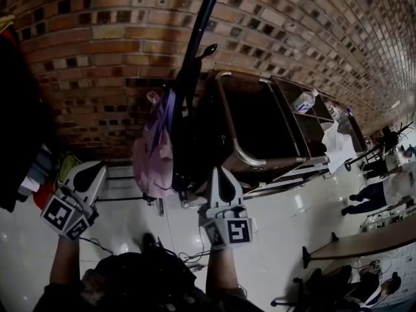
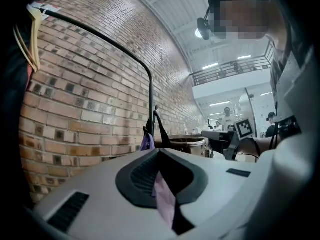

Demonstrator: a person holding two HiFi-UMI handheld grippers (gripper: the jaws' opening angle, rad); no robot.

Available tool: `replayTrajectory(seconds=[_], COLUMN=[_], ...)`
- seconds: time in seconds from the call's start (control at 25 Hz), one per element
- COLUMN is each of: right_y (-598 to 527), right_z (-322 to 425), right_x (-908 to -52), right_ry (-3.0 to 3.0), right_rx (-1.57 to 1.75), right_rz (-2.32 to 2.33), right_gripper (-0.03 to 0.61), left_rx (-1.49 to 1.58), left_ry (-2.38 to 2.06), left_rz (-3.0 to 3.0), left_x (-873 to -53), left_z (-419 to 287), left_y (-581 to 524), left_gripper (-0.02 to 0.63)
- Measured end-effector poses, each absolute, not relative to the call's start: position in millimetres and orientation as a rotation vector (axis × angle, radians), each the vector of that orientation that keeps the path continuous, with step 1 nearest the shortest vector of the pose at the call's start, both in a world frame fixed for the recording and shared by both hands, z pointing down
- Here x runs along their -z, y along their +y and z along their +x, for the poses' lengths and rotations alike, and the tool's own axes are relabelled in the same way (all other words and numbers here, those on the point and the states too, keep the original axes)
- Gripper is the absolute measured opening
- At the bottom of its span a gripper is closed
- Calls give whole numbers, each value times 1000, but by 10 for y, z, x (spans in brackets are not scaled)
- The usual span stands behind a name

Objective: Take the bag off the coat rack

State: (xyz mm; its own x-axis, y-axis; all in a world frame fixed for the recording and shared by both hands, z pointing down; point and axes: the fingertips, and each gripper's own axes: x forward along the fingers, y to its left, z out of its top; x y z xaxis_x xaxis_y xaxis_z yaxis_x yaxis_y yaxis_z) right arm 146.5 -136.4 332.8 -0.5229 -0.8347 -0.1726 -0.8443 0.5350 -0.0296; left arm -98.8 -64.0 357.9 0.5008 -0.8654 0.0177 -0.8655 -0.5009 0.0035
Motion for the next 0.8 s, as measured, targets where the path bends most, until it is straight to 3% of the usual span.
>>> replayTrajectory(seconds=[0.44,0.8], right_y=[-1866,-1977], right_z=[1509,1320], right_x=[-3155,-3075], right_ry=[2653,2706], right_rx=[-115,-134], right_rz=[-1263,-1129], right_gripper=[11,69], left_rx=[-31,-37], left_ry=[-1679,-1689], left_rz=[2692,2728], left_x=[-3385,-3261], left_z=[-794,-673], left_y=[-1080,-1188], left_gripper=[15,15])
